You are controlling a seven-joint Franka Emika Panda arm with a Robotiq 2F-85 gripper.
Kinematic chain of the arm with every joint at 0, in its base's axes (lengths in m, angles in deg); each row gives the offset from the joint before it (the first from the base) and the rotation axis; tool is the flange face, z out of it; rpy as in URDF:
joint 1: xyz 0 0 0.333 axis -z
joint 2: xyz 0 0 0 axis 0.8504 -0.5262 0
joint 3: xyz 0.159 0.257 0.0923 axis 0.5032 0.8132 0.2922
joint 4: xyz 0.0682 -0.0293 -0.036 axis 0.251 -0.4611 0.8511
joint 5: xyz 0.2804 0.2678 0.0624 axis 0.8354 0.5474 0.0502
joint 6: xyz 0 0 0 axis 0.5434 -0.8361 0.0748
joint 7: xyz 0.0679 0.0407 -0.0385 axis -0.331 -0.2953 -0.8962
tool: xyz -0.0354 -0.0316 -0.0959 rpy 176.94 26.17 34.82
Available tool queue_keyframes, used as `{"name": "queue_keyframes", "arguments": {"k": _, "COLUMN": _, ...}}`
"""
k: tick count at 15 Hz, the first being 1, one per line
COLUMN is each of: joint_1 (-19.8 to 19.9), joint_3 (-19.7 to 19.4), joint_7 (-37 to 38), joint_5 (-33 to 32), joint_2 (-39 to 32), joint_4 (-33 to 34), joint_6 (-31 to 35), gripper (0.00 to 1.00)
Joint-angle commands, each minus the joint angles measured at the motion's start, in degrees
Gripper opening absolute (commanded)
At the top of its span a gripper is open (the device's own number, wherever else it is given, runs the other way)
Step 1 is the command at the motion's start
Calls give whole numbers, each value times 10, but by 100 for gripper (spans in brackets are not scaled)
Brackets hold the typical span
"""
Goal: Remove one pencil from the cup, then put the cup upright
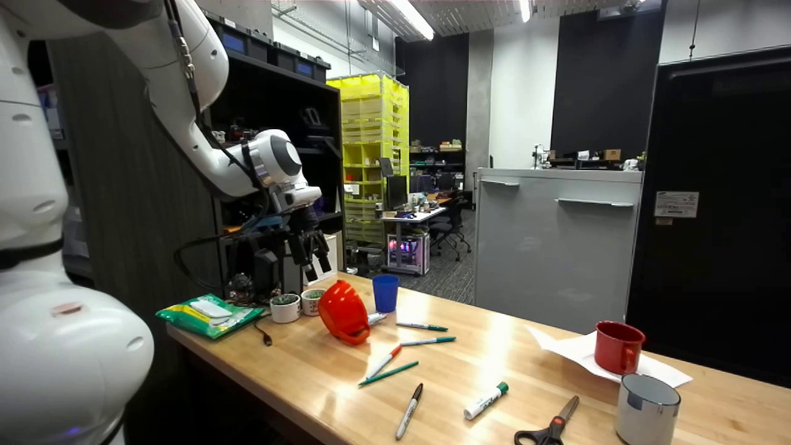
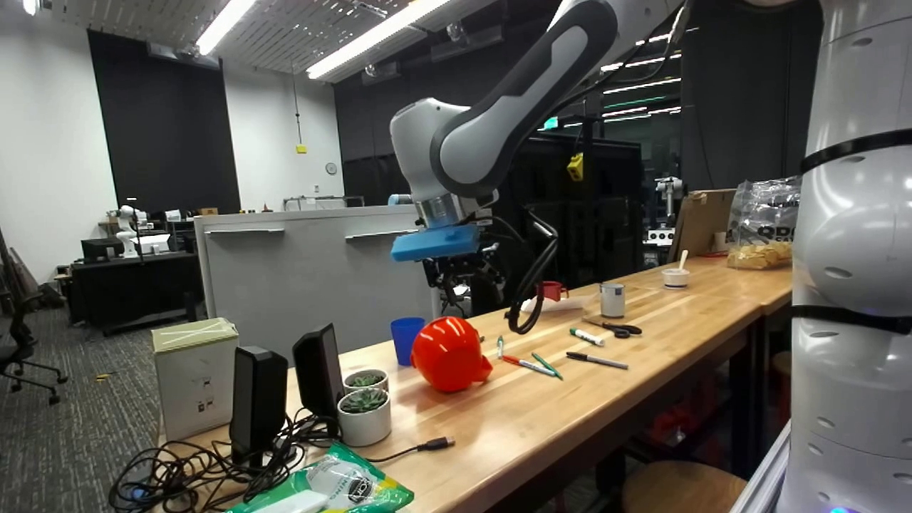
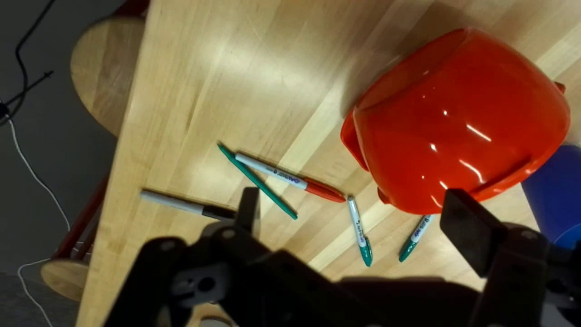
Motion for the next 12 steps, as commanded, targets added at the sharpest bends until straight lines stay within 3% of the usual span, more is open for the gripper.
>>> {"name": "queue_keyframes", "arguments": {"k": 1, "joint_1": -18, "joint_3": 19, "joint_7": 85, "joint_5": 6, "joint_2": -19, "joint_4": 25, "joint_6": -33, "gripper": 100}}
{"name": "queue_keyframes", "arguments": {"k": 6, "joint_1": -28, "joint_3": 20, "joint_7": 158, "joint_5": -57, "joint_2": -60, "joint_4": 71, "joint_6": -32, "gripper": 100}}
{"name": "queue_keyframes", "arguments": {"k": 12, "joint_1": -26, "joint_3": -14, "joint_7": 154, "joint_5": -111, "joint_2": -129, "joint_4": 137, "joint_6": -20, "gripper": 100}}
